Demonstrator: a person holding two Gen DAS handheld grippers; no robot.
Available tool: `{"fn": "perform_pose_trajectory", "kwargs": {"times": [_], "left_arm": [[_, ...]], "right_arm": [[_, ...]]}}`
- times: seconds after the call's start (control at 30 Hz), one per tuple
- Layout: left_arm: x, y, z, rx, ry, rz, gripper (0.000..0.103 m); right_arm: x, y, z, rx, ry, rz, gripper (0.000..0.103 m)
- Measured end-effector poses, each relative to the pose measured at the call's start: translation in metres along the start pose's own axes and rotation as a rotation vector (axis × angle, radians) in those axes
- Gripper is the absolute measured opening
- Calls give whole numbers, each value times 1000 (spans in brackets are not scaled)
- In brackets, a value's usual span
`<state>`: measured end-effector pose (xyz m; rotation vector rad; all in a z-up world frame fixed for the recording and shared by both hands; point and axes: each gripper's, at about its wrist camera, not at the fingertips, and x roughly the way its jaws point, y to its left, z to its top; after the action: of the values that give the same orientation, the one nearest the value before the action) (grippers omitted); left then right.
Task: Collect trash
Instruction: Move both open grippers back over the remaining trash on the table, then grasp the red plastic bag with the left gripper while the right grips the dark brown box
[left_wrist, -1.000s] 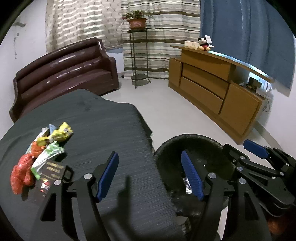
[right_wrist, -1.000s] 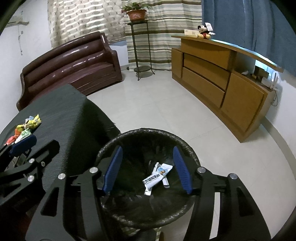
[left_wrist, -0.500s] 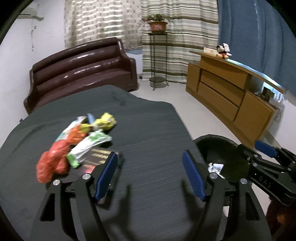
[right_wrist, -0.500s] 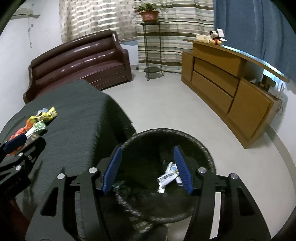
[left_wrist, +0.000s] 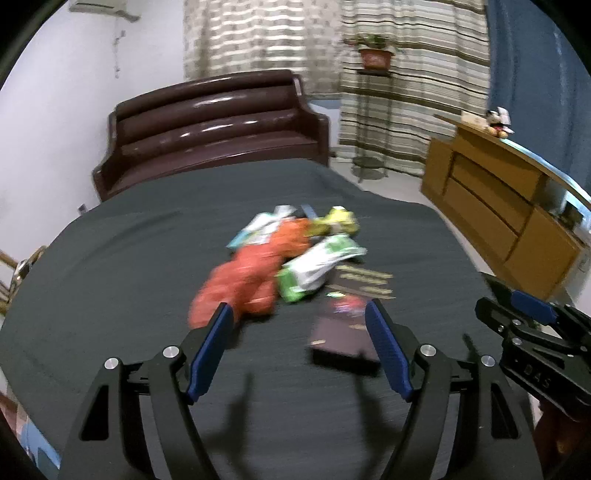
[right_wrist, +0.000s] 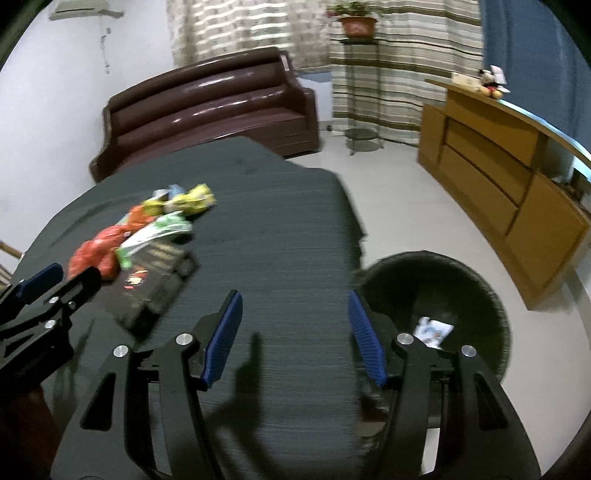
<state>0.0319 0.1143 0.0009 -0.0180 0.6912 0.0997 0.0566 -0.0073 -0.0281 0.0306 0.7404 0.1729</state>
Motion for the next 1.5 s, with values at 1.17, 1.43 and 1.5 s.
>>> {"fn": "perform_pose_trajectory", "kwargs": {"times": [1.17, 1.43, 1.5], "left_arm": [[8, 82, -7, -121, 45, 8, 75], [19, 72, 1, -92, 58, -25, 75], [23, 70, 3, -82, 66, -33, 75]], "right_arm": [[35, 81, 4, -95, 90, -9, 59], [33, 60, 5, -64, 82, 3, 59], [34, 57, 6, -58, 82, 6, 59]]}}
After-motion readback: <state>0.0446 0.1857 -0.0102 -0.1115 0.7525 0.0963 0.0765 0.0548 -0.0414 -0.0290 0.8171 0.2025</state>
